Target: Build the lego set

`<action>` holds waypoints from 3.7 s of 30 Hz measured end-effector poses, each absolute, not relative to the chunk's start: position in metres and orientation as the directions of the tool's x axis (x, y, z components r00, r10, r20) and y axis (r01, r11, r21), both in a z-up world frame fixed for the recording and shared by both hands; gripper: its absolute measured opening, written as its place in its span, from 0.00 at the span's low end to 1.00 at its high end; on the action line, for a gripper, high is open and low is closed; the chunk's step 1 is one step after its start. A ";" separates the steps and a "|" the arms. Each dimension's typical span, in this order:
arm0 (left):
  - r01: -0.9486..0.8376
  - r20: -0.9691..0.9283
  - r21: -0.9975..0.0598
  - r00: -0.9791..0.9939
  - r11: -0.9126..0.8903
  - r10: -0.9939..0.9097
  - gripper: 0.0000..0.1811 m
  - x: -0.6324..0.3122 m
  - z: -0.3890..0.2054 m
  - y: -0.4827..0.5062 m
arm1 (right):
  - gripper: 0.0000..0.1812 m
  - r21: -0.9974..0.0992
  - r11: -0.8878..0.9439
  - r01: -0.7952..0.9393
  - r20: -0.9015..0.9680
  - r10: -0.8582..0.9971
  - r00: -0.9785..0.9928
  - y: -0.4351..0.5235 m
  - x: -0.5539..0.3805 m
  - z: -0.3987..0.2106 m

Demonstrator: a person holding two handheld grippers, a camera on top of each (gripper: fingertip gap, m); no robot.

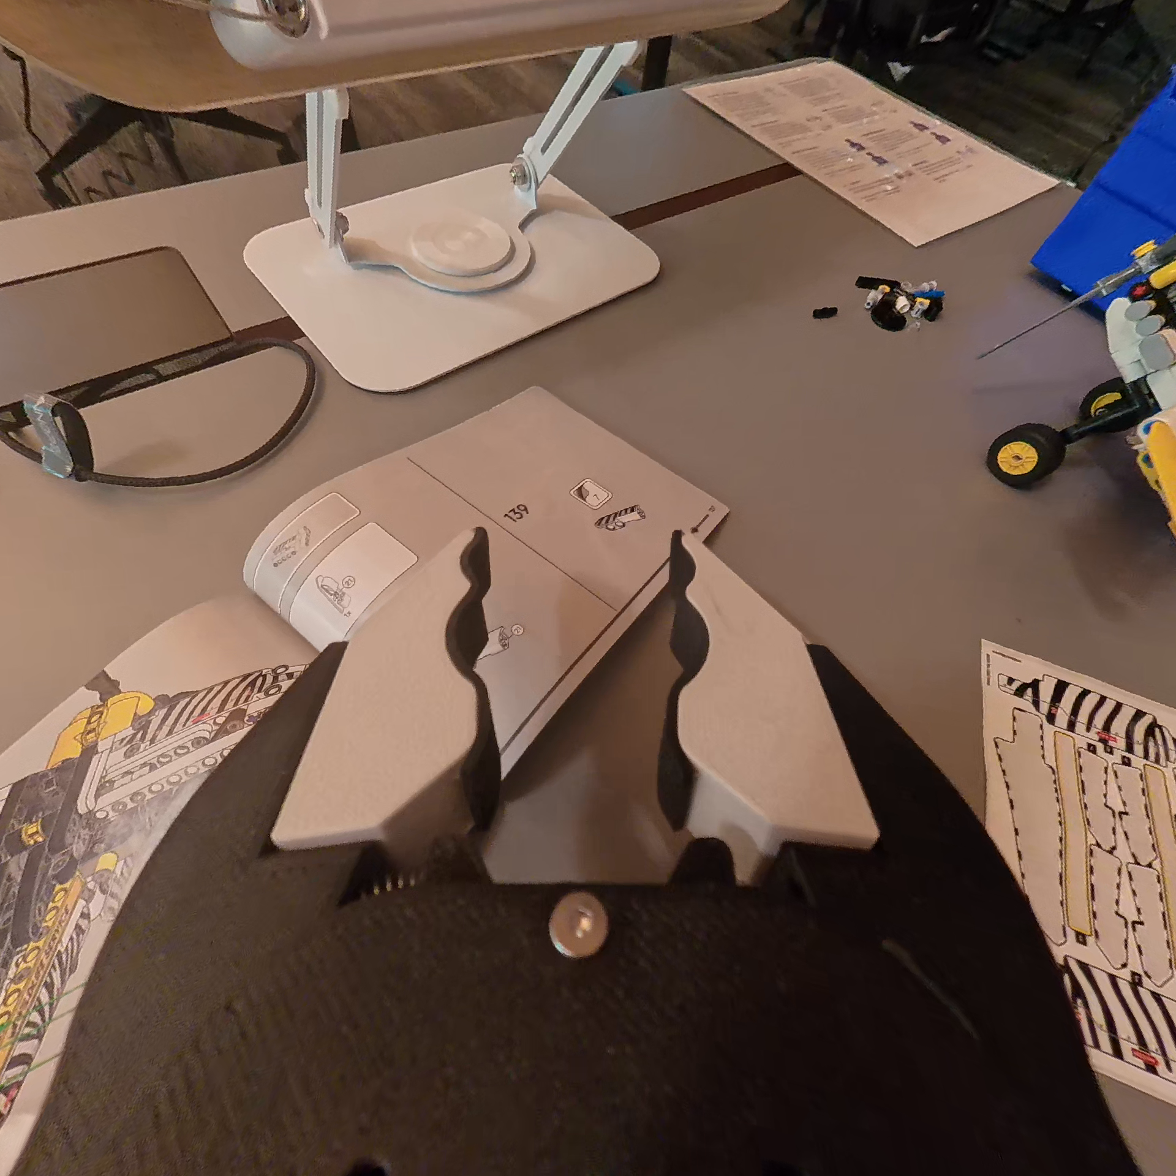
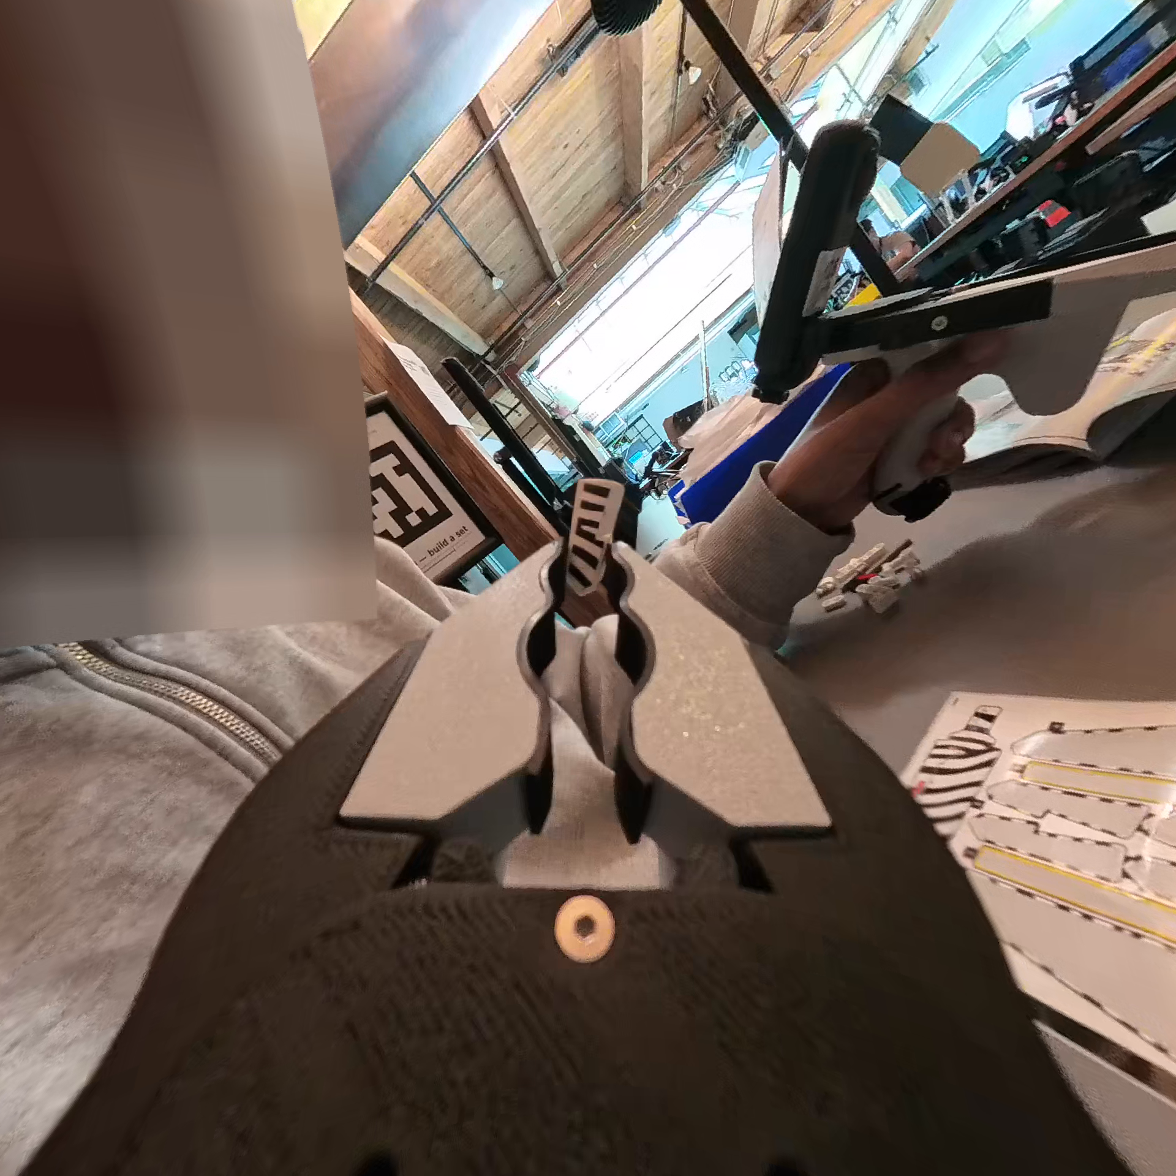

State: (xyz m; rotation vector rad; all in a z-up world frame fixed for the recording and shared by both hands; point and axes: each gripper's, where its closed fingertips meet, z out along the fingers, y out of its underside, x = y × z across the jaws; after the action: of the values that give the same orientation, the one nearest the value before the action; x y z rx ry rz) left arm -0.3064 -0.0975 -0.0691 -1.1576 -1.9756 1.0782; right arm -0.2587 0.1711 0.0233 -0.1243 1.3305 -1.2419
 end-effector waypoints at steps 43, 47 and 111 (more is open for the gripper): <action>0.280 0.156 -0.897 -0.523 0.341 0.838 0.31 -0.272 -0.062 -0.137 | 0.06 -0.721 0.682 0.122 -0.228 -0.067 -0.971 0.202 -0.287 -0.115; 0.279 0.149 -0.901 -0.520 0.332 0.841 0.31 -0.273 -0.060 -0.136 | 0.06 -0.717 0.687 0.114 -0.170 -0.013 -0.985 0.202 -0.283 -0.119; 0.258 0.182 -0.900 -0.509 0.351 0.841 0.31 -0.274 -0.059 -0.136 | 0.31 -0.739 0.639 -0.213 0.020 -0.295 -0.955 0.186 -0.252 -0.132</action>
State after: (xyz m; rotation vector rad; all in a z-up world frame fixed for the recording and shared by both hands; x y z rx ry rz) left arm -0.2741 -0.1360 -0.0586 -0.9554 -1.9606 1.1390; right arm -0.2518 0.1855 -0.1315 -0.4280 2.7503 -1.2201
